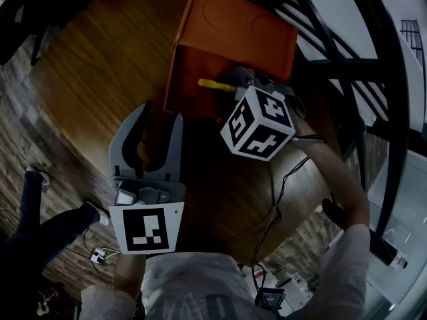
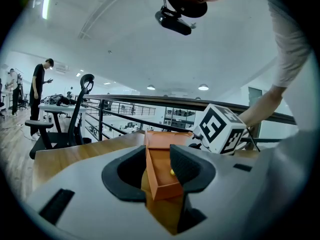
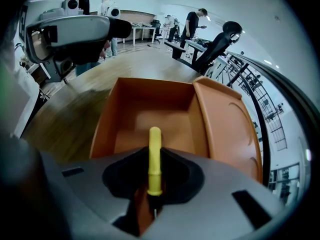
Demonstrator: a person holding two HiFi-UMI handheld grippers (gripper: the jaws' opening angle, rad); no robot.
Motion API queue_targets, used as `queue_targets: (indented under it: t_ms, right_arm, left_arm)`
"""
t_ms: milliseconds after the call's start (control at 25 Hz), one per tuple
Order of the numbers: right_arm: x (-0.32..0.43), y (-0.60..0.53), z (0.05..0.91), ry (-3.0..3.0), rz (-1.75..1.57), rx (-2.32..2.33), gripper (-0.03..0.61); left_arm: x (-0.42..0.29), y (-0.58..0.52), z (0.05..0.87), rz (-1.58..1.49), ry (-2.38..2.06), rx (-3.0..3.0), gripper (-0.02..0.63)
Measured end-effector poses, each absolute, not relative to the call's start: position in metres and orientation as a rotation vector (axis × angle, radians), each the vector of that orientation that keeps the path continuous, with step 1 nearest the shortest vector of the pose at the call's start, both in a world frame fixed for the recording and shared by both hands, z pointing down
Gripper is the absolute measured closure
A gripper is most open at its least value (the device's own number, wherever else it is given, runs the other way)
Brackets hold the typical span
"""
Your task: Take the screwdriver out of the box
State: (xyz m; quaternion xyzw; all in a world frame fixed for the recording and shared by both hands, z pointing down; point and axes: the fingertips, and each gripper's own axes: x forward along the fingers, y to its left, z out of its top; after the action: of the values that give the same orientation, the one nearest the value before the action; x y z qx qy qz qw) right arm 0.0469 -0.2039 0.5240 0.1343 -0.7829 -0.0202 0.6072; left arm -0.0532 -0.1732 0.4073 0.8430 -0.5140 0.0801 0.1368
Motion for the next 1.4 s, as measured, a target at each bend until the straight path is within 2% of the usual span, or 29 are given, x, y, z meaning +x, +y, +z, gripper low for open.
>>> queue_targets:
  t_ms: [400, 560, 920, 1400]
  right_arm:
    - [0.032, -0.205, 0.498, -1.892, -0.031, 0.414, 0.503]
    - [0.023, -0.206, 0.462, -1.948, -0.029, 0.489, 0.505]
    - [0.009, -0.205, 0.330, -2.118, -0.161, 0.768, 0.505]
    - [0.025, -0.110, 0.147, -2.439, -0.414, 1.353, 0.505]
  left_arm:
    - [-0.067, -0.174, 0.390, 0.235, -1.544, 2.442, 0.471]
    - [-0.069, -0.170, 0.361, 0.123, -1.517, 2.406, 0.471]
    - [-0.068, -0.160, 0.264, -0.009, -1.521, 2.536, 0.471]
    - [-0.058, -0.094, 0.149, -0.096, -1.669, 2.741, 0.471]
